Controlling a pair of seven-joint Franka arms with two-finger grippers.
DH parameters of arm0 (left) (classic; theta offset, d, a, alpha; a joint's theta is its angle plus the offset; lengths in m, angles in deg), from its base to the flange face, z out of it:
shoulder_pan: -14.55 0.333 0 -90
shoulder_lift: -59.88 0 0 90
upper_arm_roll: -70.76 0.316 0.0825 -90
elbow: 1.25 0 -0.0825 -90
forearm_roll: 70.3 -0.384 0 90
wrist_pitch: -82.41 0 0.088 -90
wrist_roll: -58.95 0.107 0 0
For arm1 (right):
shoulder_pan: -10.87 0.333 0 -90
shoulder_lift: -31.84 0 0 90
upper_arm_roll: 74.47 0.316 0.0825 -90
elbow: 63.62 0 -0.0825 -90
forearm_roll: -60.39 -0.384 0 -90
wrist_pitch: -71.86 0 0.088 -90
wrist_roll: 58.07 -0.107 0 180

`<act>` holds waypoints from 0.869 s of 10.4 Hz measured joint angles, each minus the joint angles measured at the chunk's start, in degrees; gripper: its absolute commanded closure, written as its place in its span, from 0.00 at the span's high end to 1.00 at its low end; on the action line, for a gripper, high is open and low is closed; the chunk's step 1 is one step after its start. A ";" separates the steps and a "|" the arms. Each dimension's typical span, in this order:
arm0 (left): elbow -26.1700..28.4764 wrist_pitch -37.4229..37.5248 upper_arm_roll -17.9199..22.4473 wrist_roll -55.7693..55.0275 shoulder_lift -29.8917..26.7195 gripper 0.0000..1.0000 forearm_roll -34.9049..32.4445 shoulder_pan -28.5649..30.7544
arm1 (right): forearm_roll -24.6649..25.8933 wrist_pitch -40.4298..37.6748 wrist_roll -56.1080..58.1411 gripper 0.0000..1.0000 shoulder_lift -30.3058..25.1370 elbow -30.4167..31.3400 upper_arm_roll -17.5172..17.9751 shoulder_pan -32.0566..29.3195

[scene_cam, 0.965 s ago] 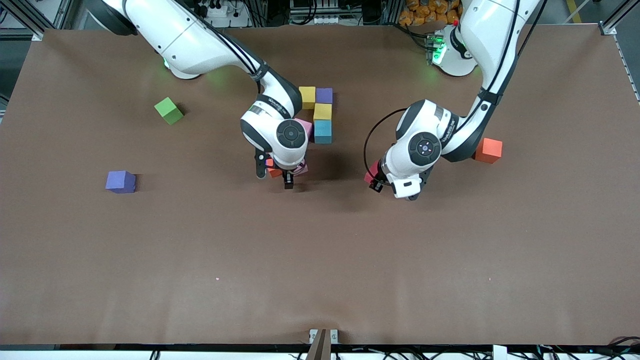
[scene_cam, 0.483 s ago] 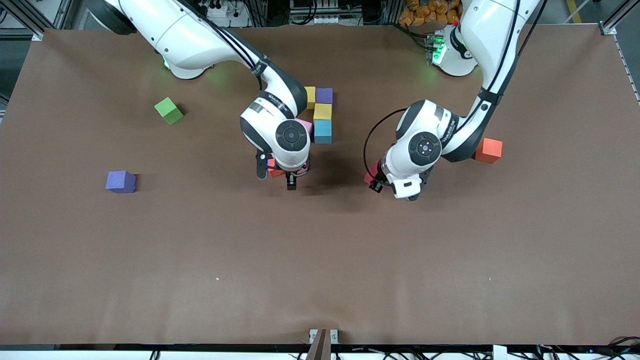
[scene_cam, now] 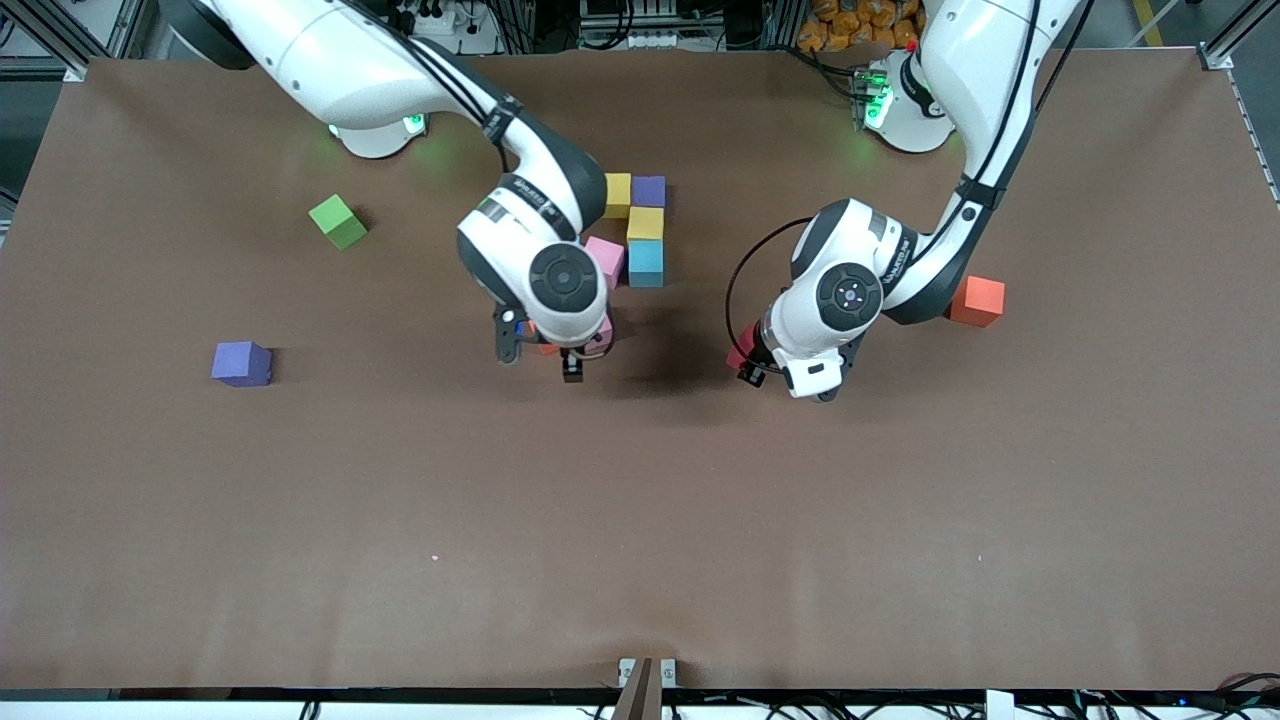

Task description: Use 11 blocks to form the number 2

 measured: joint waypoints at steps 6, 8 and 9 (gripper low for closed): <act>-5.37 -0.35 -0.06 -18.52 6.09 0.18 0.00 -6.57 | -8.00 -3.69 29.78 1.00 -8.73 -3.47 2.07 -19.85; -6.45 -2.23 -0.07 -24.30 7.25 0.18 0.00 -8.76 | -12.73 -4.72 41.70 1.00 -11.54 -3.53 2.16 -26.34; -6.65 -3.48 -0.11 -27.50 7.49 0.18 0.00 -9.80 | -14.44 -5.30 46.86 1.00 -12.72 -3.54 2.17 -28.93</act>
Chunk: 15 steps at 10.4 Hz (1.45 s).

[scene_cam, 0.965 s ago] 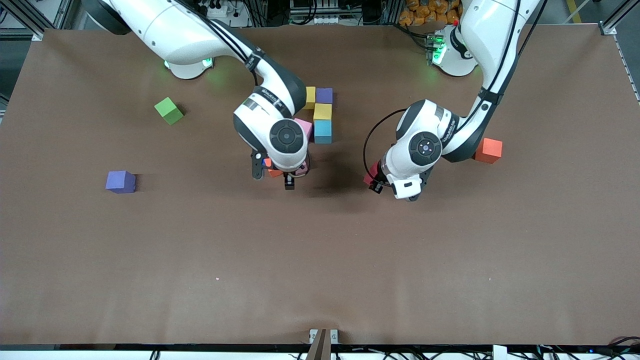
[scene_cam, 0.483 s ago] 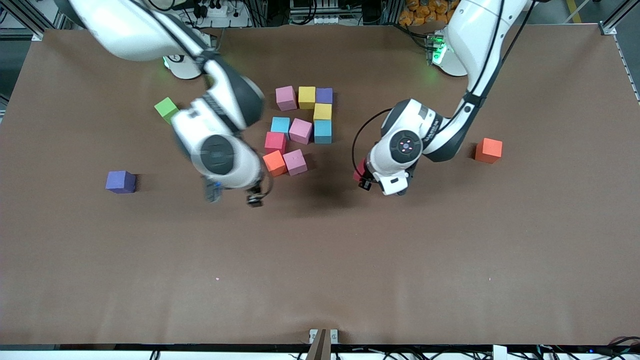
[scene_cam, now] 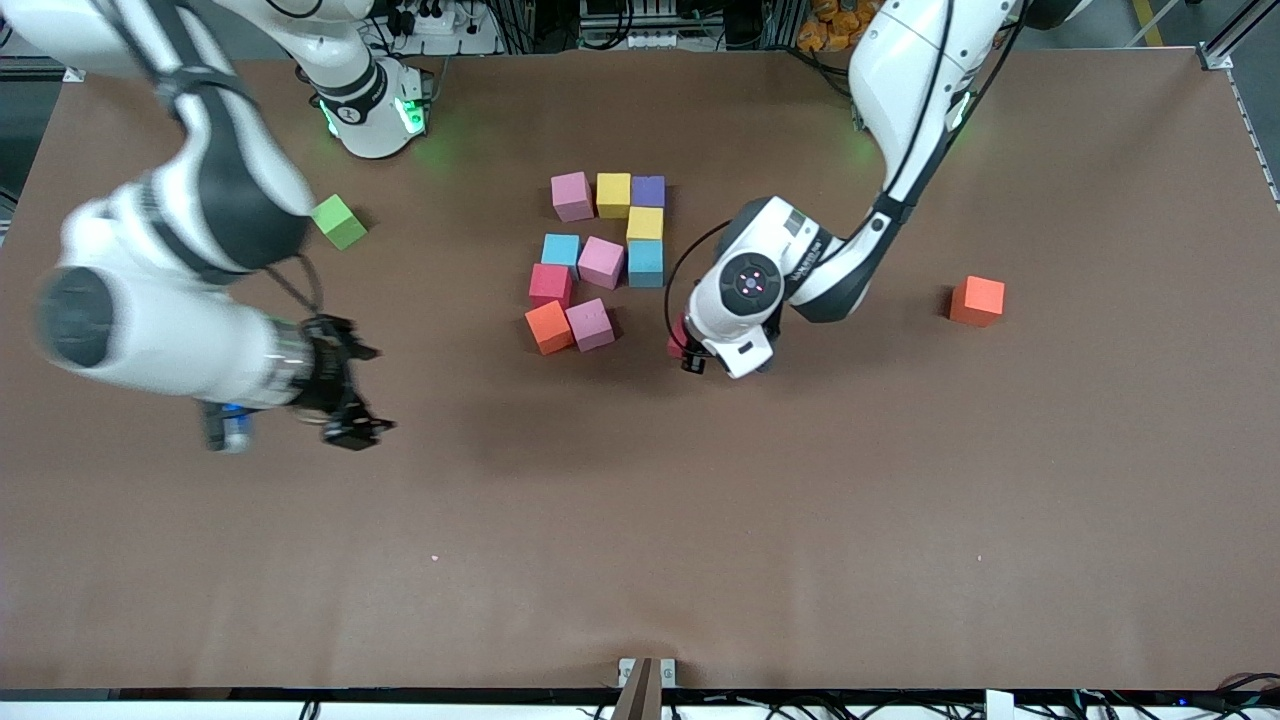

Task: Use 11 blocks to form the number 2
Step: 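Place the red cube beside orange and open the left gripper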

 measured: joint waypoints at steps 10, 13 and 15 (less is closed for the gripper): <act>-4.57 -6.36 0.03 -15.51 5.82 0.22 0.00 -6.50 | -0.91 -1.80 37.70 1.00 -17.41 0.53 -1.28 -5.30; -5.26 -6.81 0.11 -15.80 6.10 0.26 0.00 -6.62 | -0.91 -5.37 51.02 1.00 -21.30 1.23 -2.49 -8.23; -6.46 -6.91 0.23 -17.20 6.81 0.29 0.00 -6.58 | -0.93 -5.79 55.06 1.00 -22.55 1.26 -3.47 -8.40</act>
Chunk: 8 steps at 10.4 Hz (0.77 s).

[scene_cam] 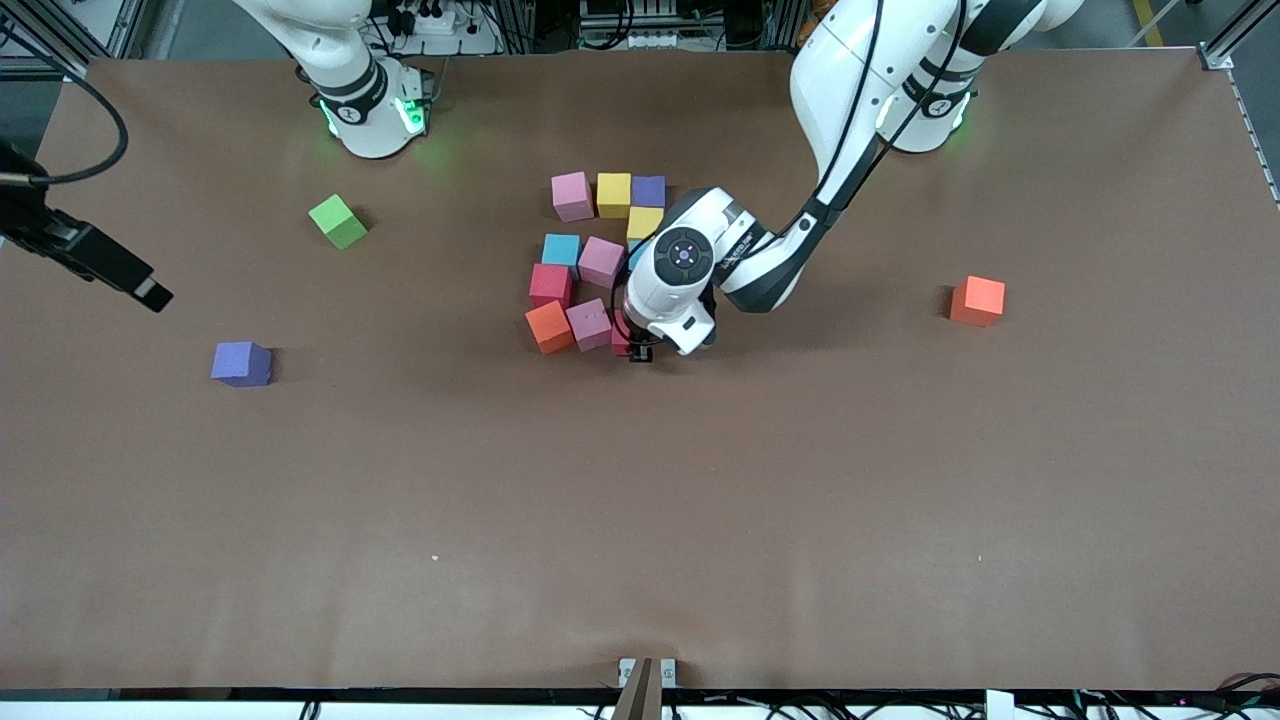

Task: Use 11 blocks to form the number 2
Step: 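Place the red cube beside orange and open the left gripper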

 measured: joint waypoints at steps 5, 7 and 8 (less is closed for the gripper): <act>-3.85 -0.16 0.24 -2.94 2.59 0.42 0.00 0.01 | -0.06 0.37 1.01 1.00 -1.16 0.00 0.08 0.08; -4.75 -0.16 0.35 -3.04 3.47 1.00 0.00 -0.02 | -0.18 0.38 1.04 1.00 -1.16 0.00 0.08 0.08; -4.91 -0.16 0.33 -3.01 3.69 1.00 -0.20 -0.28 | -0.26 0.38 1.05 1.00 -1.16 0.00 0.08 0.08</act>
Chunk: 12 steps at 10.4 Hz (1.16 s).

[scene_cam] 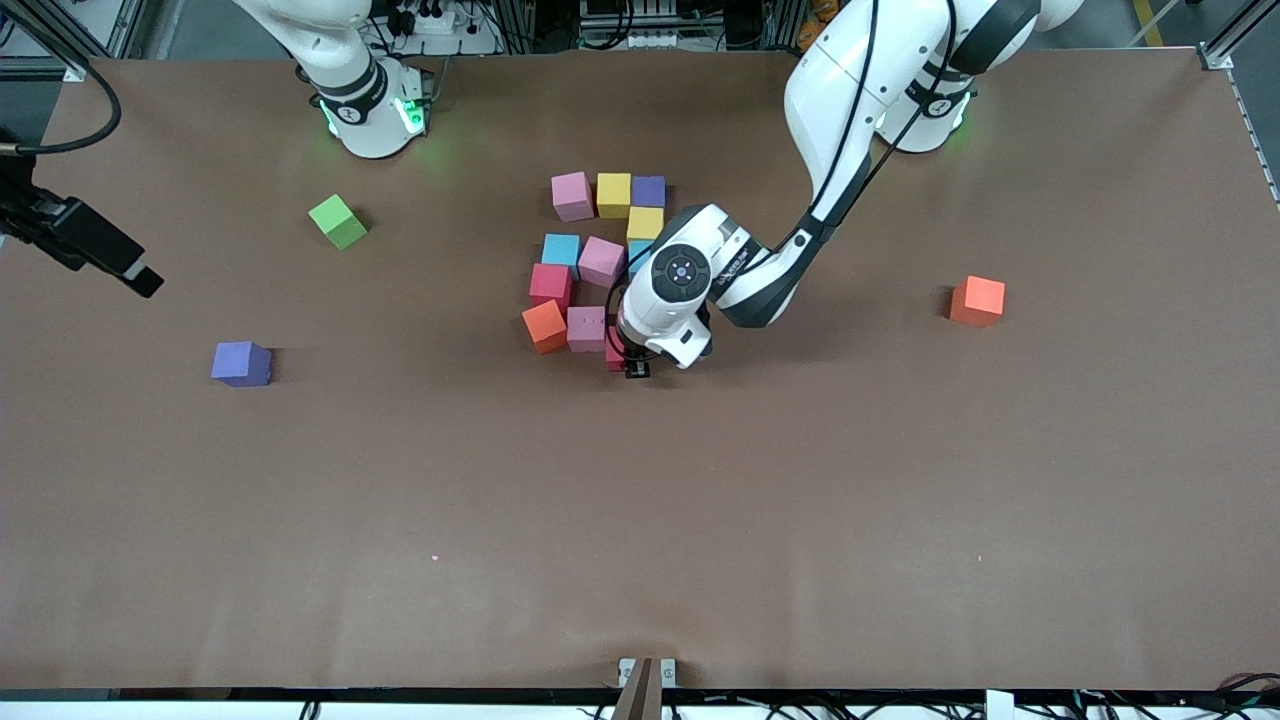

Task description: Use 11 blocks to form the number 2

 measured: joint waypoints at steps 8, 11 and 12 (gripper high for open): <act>-2.46 7.21 0.43 0.04 -4.99 1.00 -2.03 -0.31 | -0.48 0.09 0.01 1.00 0.00 0.32 0.13 0.10; -2.53 11.99 0.50 0.14 -9.79 1.00 -7.05 1.39 | -0.53 0.21 0.01 1.00 0.00 0.55 0.19 0.09; -2.52 13.34 0.53 0.14 -10.94 1.00 -9.90 1.58 | -0.53 0.26 0.03 1.00 0.00 0.56 0.15 0.07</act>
